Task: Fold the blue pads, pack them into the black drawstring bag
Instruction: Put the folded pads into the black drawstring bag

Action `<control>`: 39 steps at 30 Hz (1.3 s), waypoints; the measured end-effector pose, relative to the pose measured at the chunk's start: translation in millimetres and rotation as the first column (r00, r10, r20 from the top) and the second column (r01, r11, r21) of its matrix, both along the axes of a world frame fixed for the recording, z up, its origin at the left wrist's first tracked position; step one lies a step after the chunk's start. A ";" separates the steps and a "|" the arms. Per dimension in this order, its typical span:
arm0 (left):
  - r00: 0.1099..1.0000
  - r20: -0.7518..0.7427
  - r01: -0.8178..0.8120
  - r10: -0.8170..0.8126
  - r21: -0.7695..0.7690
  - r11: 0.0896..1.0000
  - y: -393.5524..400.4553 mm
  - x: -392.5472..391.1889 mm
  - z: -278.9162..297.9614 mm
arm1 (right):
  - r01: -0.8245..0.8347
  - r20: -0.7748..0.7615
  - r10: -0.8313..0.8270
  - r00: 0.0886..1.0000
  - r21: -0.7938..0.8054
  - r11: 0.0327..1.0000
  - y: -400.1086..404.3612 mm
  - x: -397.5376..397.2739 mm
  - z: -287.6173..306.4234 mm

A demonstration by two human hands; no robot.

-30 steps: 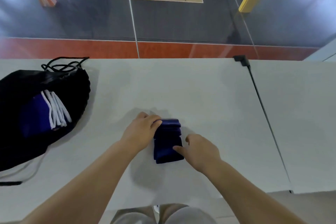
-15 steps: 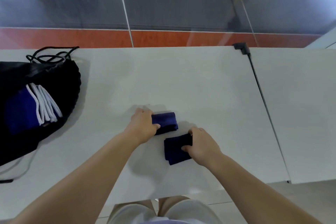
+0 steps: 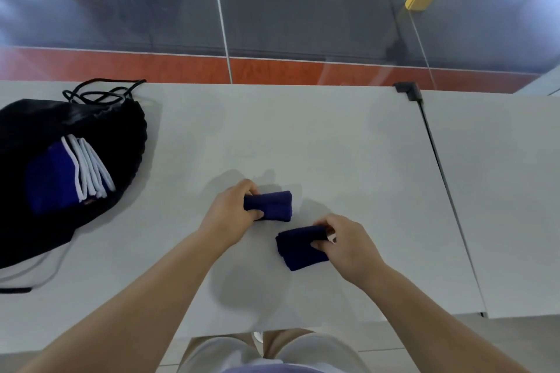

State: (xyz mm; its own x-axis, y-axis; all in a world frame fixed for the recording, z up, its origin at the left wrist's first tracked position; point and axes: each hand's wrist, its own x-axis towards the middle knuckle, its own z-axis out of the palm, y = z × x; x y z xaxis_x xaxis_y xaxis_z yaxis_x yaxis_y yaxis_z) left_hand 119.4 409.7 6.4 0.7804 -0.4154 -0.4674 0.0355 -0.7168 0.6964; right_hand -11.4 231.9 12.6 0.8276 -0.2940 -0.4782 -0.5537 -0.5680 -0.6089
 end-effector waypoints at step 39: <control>0.800 0.599 -0.192 -0.035 0.310 0.931 231.3 56.8 80.2 | -0.478 0.254 0.530 0.809 -0.241 0.845 143.5 180.1 82.5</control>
State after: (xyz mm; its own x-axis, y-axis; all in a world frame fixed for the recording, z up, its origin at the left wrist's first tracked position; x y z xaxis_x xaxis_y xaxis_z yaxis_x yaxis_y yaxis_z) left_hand 176.3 641.0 86.6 0.9697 -0.2442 -0.0063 -0.2300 -0.9214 0.3132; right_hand 168.7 375.3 95.1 0.9737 0.1551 -0.1668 0.0319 -0.8179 -0.5745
